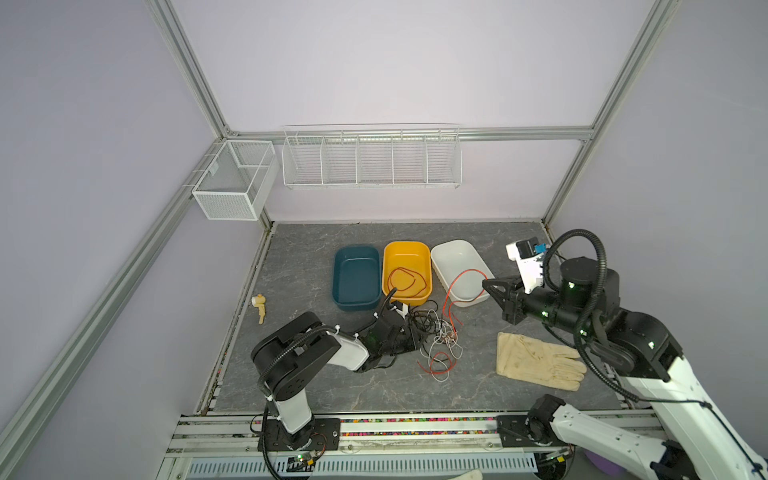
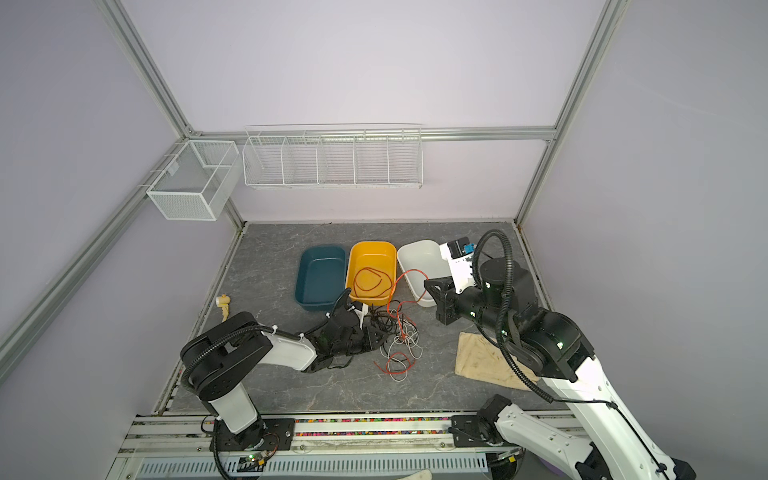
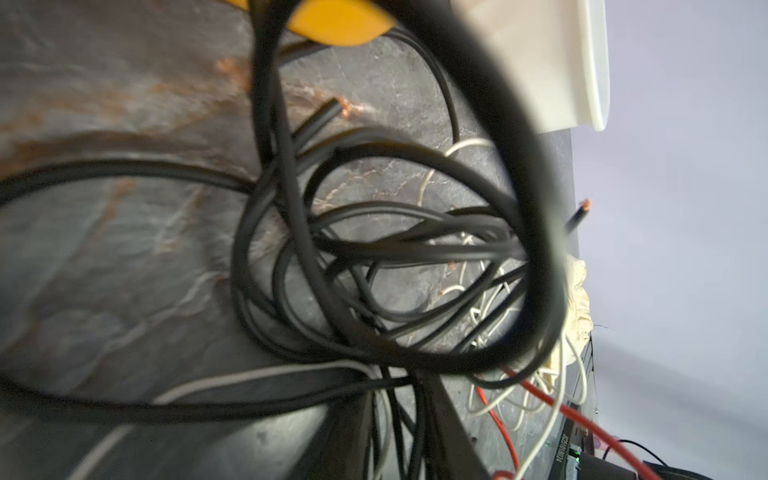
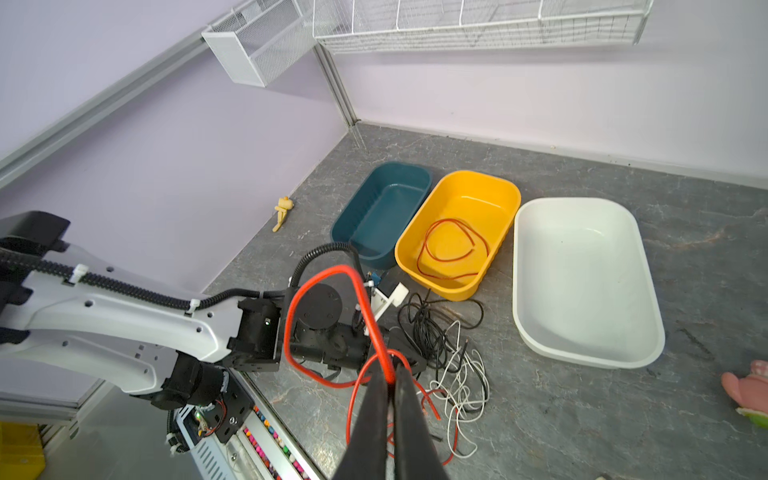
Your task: Untangle the cables
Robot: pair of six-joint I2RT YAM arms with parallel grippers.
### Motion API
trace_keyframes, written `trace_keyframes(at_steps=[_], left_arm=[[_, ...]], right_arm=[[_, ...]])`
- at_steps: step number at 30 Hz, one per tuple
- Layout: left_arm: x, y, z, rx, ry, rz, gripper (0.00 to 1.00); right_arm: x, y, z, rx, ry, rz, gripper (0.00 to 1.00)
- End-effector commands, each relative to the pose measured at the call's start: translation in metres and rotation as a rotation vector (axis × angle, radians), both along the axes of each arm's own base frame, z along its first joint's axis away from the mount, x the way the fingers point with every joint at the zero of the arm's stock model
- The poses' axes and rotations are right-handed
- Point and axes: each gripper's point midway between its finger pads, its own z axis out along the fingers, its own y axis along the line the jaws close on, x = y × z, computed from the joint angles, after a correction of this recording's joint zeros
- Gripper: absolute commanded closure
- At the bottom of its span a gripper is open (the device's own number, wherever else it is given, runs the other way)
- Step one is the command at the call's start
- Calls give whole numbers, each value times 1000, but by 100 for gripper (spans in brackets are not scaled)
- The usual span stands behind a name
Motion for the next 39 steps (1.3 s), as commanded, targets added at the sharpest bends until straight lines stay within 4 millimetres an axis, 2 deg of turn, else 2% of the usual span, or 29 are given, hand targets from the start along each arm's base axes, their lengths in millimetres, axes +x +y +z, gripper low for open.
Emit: trace_keyframes(at_steps=[1,4,11,15,16,18,21,25,30,39], left_arm=[[-47,74,-90,353,232,43,77],[-48,77,-89,357,228,47,77],[-49,86,-88,391,216,52,77],[-49,89,-81,388,204,57,76],[-49,89,-77,378,196,60,73],[-46,92,-66,378,167,65,61],[-41,92,-40,357,95,55,37],[-33,97,5,346,-44,38,24],[-32,103,56,337,-220,-27,19],[-41,97,147,120,-578,-109,17]], right_arm=[[-3,-3,23,-1,-42,8,94],[-2,-2,40,-3,-52,11,94],[1,10,66,31,-53,43,94],[3,20,71,57,-45,72,94],[5,22,70,58,-40,76,94],[7,25,67,55,-33,79,94],[8,28,63,56,-31,87,94],[9,30,62,61,-30,96,94],[9,34,61,67,-25,109,94],[8,40,63,96,-10,131,94]])
